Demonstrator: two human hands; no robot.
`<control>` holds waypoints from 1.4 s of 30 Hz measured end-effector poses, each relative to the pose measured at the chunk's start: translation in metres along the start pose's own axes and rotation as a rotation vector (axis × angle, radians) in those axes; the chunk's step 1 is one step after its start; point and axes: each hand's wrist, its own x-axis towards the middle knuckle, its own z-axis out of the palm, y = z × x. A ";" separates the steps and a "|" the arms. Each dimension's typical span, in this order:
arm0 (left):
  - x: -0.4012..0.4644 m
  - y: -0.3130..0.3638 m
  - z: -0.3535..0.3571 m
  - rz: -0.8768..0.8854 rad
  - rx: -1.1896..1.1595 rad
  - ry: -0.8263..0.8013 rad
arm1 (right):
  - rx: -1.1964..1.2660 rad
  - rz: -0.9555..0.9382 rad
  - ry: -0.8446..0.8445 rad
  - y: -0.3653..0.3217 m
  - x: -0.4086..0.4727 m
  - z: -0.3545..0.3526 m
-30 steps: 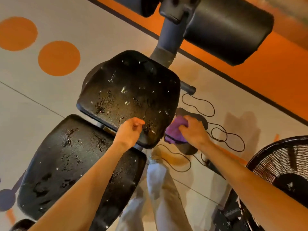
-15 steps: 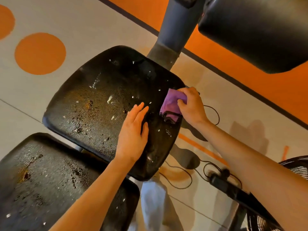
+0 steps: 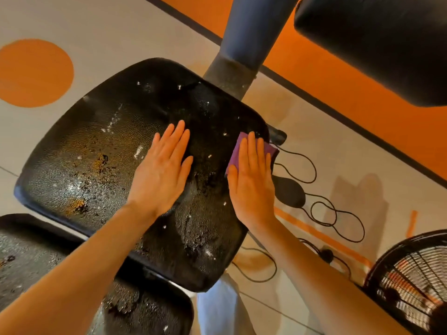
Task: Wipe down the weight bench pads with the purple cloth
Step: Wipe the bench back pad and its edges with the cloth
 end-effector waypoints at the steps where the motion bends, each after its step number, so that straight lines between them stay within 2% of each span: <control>1: -0.003 -0.004 0.002 -0.006 0.024 -0.012 | -0.013 -0.018 -0.007 0.002 0.004 -0.001; 4: -0.008 -0.007 0.009 0.003 0.054 -0.026 | -0.020 -0.023 -0.037 0.007 0.035 -0.001; 8: -0.008 -0.007 0.010 0.009 0.059 0.000 | 0.135 0.114 0.008 0.006 0.084 -0.003; 11: -0.008 -0.007 0.011 0.002 0.040 0.007 | 0.133 0.047 0.011 -0.003 0.043 -0.004; 14: -0.007 -0.008 0.011 -0.003 0.031 0.001 | 0.123 -0.066 -0.060 -0.007 -0.017 -0.005; 16: -0.007 -0.008 0.011 0.000 0.032 -0.009 | 0.081 -0.071 -0.040 0.003 0.009 -0.002; 20: -0.008 -0.008 0.012 -0.002 0.057 -0.006 | 0.132 0.108 0.004 0.003 0.093 0.000; 22: -0.007 -0.007 0.011 0.002 0.060 -0.009 | 0.126 0.073 0.009 -0.007 0.061 0.003; 24: -0.008 -0.007 0.010 -0.009 0.061 -0.009 | 0.115 -0.060 -0.038 -0.014 0.004 -0.001; 26: -0.008 -0.006 0.009 -0.012 0.059 -0.004 | 0.067 -0.127 -0.076 -0.007 0.003 -0.001; 29: -0.008 -0.006 0.011 -0.006 0.048 0.007 | 0.004 0.022 -0.059 -0.008 0.077 -0.002; 31: -0.007 -0.007 0.011 -0.005 0.037 0.014 | 0.031 0.098 -0.002 -0.014 0.096 0.000; 34: -0.008 -0.007 0.011 -0.003 0.036 0.015 | 0.168 0.084 0.082 -0.010 0.068 0.000; 36: -0.008 -0.008 0.011 0.001 0.027 0.015 | 0.226 0.075 0.037 -0.007 0.052 -0.005; 38: -0.009 -0.008 0.012 0.000 0.017 0.024 | 0.189 0.047 -0.020 -0.008 0.042 -0.006; 42: -0.007 -0.008 0.009 0.006 -0.012 0.008 | 0.103 0.000 0.040 -0.016 0.016 -0.006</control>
